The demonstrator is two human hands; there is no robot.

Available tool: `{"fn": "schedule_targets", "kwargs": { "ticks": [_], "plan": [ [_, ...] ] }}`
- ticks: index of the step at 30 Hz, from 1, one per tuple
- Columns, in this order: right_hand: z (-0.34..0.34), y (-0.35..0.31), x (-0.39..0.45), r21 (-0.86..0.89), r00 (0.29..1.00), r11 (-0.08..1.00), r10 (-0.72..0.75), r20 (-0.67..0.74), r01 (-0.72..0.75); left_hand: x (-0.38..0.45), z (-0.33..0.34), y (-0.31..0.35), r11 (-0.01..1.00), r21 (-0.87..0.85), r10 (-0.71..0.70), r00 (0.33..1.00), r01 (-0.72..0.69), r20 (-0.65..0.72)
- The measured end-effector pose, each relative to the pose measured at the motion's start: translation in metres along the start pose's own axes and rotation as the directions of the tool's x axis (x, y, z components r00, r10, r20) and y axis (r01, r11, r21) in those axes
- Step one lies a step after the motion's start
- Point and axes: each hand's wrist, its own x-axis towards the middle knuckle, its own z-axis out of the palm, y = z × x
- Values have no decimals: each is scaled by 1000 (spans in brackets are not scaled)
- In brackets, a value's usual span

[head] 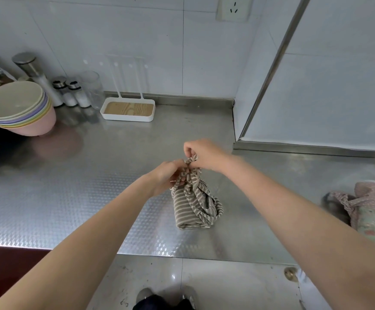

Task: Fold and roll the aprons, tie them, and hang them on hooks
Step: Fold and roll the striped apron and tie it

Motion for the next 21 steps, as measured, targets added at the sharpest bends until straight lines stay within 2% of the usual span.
{"fn": "schedule_targets", "kwargs": {
  "ticks": [4,8,12,15,21],
  "plan": [
    [5,-9,-8,-323,990,943,-116,-83,84,5,-3,-1,990,-115,-79,996,85,51],
    [3,-9,-11,-419,981,895,-188,-41,154,5,0,2,967,-222,-131,991,125,-12],
    [5,-9,-7,-358,976,917,-211,-60,176,10,7,4,964,-246,-137,982,102,-130],
    [12,-9,-2,-314,989,938,-145,28,146,13,13,5,977,-188,-142,964,100,-225],
    [15,-11,-2,-3,991,997,-75,108,76,23,9,3,994,-62,-108,929,92,-355]
  ]
}}
